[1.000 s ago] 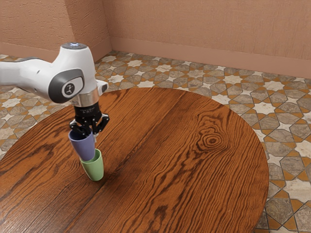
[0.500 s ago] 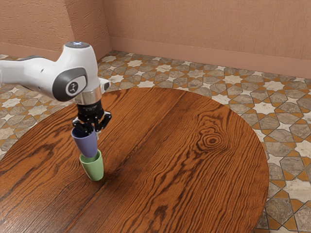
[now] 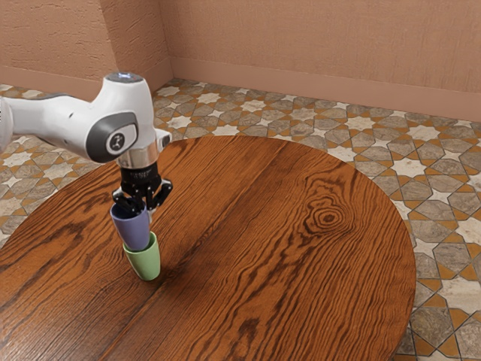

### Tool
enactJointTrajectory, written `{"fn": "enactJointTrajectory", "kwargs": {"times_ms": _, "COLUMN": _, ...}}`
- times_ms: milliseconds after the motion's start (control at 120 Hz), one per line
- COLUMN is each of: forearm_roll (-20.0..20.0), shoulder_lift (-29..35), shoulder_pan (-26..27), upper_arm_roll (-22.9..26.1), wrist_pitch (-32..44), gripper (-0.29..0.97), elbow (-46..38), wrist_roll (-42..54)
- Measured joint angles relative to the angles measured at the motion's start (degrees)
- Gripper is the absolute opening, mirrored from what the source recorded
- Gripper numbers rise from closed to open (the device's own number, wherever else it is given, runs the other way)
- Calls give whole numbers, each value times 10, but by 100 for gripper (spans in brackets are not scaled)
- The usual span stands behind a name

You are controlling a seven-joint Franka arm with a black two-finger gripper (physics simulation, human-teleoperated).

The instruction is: Place the left cup onto the right cup

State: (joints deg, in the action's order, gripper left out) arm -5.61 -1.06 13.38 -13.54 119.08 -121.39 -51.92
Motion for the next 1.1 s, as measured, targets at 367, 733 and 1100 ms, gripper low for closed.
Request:
{"fn": "enactJointTrajectory", "kwargs": {"times_ms": 367, "forearm_roll": 7, "shoulder_lift": -21, "shoulder_pan": 4, "upper_arm_roll": -1, "wrist_pitch": 10, "gripper": -10, "elbow": 1, "wrist_roll": -1}}
{"fn": "enactJointTrajectory", "kwargs": {"times_ms": 733, "forearm_roll": 13, "shoulder_lift": -22, "shoulder_pan": -1, "upper_arm_roll": -1, "wrist_pitch": 22, "gripper": 21, "elbow": -1, "wrist_roll": 0}}
{"fn": "enactJointTrajectory", "kwargs": {"times_ms": 1100, "forearm_roll": 14, "shoulder_lift": -17, "shoulder_pan": 0, "upper_arm_roll": -1, "wrist_pitch": 21, "gripper": 58, "elbow": 0, "wrist_roll": 1}}
